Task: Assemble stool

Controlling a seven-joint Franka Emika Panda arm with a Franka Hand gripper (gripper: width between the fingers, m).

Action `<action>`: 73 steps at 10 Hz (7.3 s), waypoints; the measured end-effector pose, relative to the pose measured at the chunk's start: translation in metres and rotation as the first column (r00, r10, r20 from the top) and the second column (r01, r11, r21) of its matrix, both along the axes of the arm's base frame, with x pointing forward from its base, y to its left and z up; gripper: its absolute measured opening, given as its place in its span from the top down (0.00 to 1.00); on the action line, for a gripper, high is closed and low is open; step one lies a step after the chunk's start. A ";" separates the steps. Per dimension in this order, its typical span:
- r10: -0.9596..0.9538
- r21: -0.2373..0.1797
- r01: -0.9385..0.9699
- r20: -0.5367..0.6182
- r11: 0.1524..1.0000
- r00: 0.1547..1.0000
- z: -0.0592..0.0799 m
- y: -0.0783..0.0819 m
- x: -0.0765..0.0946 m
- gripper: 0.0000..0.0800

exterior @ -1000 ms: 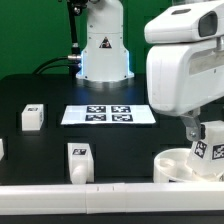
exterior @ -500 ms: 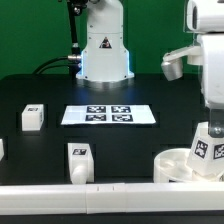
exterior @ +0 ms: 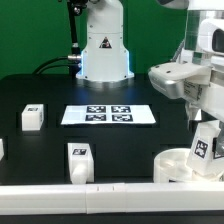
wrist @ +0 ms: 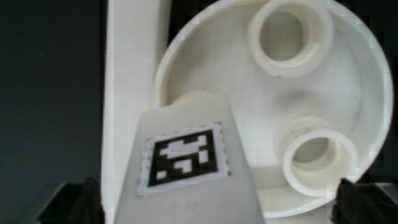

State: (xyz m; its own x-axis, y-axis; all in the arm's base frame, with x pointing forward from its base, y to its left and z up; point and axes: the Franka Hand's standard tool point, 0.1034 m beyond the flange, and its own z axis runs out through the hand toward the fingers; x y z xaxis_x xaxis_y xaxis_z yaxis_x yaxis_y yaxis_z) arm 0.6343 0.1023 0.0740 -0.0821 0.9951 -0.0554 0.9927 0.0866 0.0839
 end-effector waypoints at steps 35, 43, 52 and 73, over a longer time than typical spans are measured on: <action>-0.441 -0.041 0.463 -0.237 -0.886 -0.865 0.025 0.011 -0.005 0.20; -0.976 0.113 0.994 -0.216 -0.014 0.011 0.024 0.005 0.001 0.19; -0.638 0.110 0.641 -0.060 0.760 0.767 0.001 0.004 -0.002 0.19; -0.472 0.045 0.481 -0.294 -0.875 -0.831 -0.002 0.003 -0.001 0.58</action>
Offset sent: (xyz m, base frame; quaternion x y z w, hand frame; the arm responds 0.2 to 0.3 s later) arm 0.0000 0.0000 0.0000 0.0000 0.0000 0.1296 0.9916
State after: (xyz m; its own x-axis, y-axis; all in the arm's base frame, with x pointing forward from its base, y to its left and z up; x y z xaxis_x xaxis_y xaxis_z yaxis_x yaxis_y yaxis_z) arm 0.6331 0.1050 0.0717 0.5627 -0.8265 0.0159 -0.8067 -0.5532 -0.2078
